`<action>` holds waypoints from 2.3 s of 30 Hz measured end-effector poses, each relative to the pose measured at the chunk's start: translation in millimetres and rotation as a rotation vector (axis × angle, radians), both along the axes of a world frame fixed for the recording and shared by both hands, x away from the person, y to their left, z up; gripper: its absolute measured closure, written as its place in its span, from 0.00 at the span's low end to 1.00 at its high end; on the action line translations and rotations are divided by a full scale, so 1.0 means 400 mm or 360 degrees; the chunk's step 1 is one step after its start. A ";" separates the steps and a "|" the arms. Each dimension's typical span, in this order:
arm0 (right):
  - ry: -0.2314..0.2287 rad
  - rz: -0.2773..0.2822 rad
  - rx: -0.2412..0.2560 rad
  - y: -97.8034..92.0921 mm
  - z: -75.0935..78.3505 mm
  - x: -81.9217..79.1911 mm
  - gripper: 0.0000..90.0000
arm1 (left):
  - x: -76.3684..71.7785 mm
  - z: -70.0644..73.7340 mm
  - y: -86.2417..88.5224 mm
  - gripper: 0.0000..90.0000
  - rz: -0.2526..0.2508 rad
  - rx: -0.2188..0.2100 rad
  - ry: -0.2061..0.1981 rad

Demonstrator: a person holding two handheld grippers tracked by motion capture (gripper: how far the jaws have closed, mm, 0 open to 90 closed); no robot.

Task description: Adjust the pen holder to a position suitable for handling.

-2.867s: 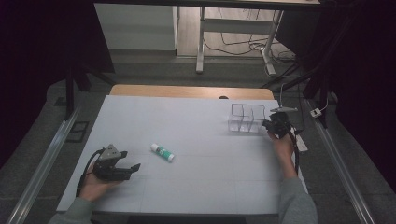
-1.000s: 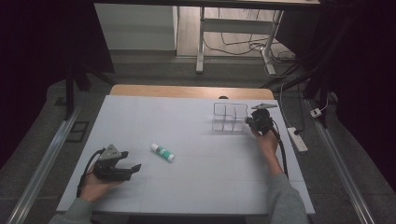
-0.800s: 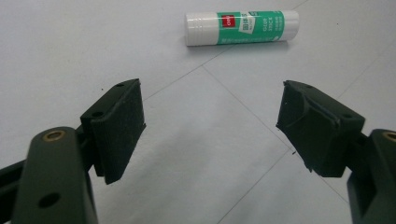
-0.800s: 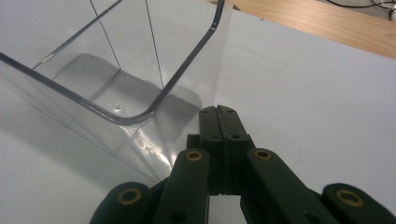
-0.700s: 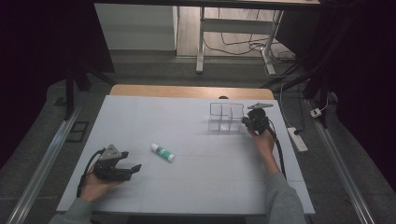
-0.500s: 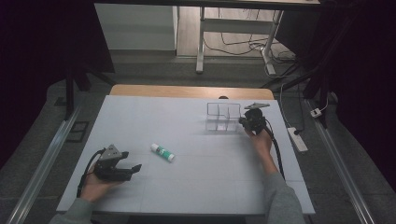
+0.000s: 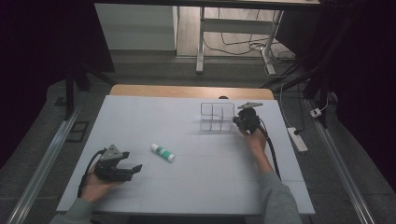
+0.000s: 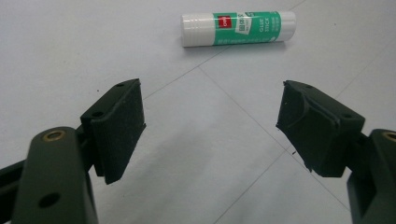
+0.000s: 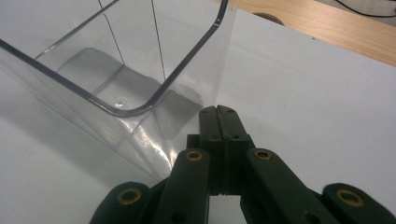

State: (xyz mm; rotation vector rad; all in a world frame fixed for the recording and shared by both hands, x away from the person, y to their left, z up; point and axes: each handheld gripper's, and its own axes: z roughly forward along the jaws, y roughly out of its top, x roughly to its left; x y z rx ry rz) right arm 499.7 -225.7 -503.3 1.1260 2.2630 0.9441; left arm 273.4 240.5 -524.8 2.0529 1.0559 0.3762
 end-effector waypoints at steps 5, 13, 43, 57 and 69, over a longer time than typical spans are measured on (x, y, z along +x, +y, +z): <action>0.0007 0.0007 0.0008 0.011 -0.004 0.003 0.99 | 0.001 -0.002 -0.001 0.25 -0.0003 0.0002 0.0006; 0.0015 0.0040 0.0028 0.042 -0.011 0.004 0.99 | -0.003 0.001 0.002 0.25 0.0009 -0.0003 0.0001; 0.0077 0.0178 0.0011 0.197 -0.016 -0.005 0.99 | 0.000 -0.003 0.009 0.25 -0.0045 -0.0017 0.0004; 0.0117 0.0206 0.0007 0.231 -0.014 0.000 0.99 | 0.000 -0.003 0.011 0.25 -0.0045 -0.0016 0.0005; 0.0092 0.0204 0.0024 0.158 0.019 -0.060 0.99 | 0.001 -0.004 0.013 0.25 -0.0042 -0.0009 0.0005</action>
